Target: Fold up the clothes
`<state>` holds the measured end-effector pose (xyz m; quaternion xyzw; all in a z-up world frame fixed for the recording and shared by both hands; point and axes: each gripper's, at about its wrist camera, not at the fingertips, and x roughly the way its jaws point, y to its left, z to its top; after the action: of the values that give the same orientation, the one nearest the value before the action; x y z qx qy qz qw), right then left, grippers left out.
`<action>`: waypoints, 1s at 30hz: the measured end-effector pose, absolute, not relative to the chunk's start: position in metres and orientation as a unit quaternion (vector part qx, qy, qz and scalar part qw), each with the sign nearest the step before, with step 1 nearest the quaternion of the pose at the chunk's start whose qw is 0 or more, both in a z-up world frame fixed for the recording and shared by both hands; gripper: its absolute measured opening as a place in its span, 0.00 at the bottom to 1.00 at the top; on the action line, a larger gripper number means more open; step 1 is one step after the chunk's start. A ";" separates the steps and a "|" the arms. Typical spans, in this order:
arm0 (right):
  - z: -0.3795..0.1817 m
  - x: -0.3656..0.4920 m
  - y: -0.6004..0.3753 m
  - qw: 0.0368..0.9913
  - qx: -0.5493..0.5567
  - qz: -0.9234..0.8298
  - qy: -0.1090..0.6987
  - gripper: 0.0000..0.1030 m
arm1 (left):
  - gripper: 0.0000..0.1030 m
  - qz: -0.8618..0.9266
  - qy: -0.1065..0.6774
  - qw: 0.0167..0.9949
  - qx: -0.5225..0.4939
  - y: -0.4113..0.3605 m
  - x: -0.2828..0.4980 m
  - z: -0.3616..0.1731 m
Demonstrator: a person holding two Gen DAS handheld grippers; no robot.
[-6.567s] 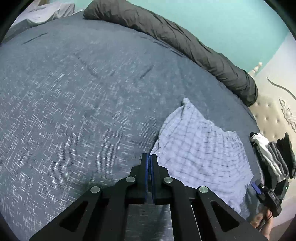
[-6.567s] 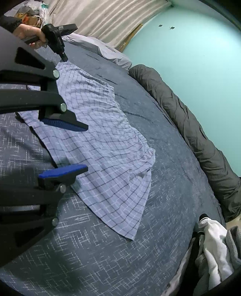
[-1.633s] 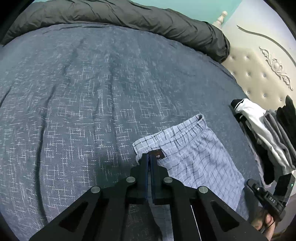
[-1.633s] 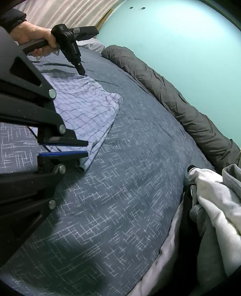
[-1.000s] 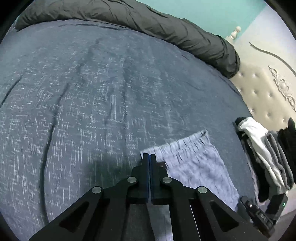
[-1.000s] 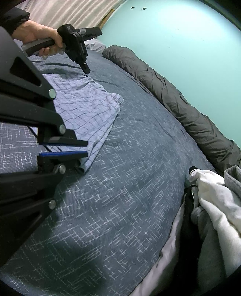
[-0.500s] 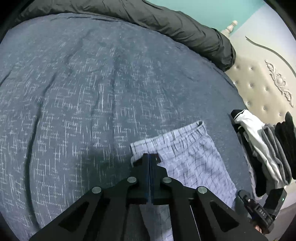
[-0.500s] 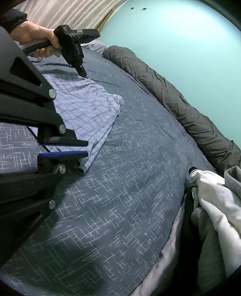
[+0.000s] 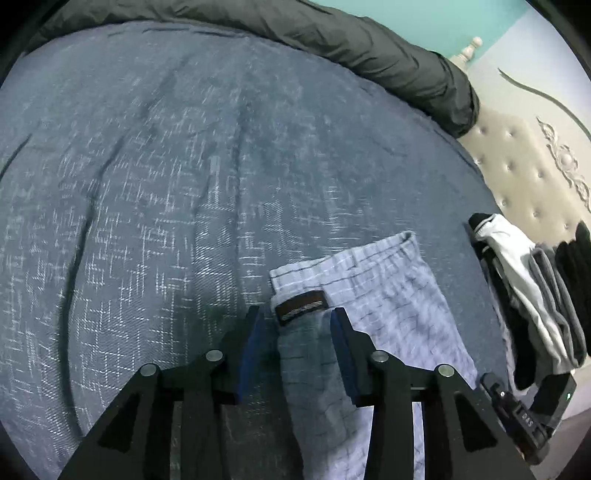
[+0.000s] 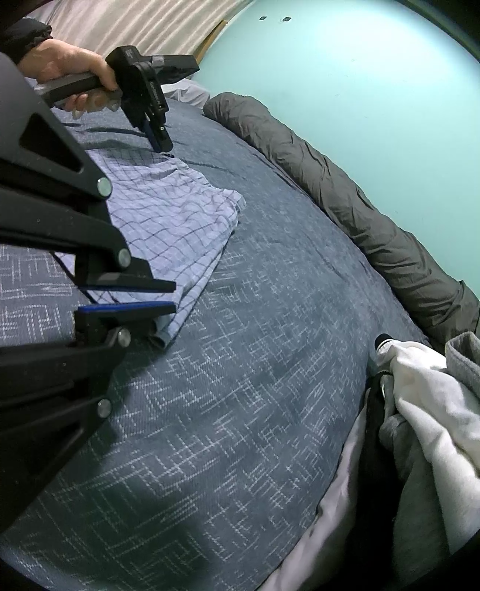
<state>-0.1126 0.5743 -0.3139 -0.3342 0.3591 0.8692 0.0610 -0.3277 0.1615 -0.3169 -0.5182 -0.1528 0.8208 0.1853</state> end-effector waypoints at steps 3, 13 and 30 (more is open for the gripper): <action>-0.313 -0.112 0.574 0.062 -0.333 0.870 0.359 0.04 | 0.14 0.819 -0.155 0.193 -0.517 0.161 -0.329 -0.323; -0.315 -0.116 0.575 0.059 -0.335 0.870 0.357 0.04 | 0.11 0.825 -0.190 0.188 -0.499 0.155 -0.340 -0.317; -0.301 -0.125 0.569 0.051 -0.338 0.874 0.347 0.04 | 0.39 0.814 -0.202 0.198 -0.507 0.148 -0.334 -0.315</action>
<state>-0.1250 0.5686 -0.3006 -0.3377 0.3465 0.8736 0.0514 -0.3344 0.1476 -0.3145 -0.5066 -0.2022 0.8144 0.1980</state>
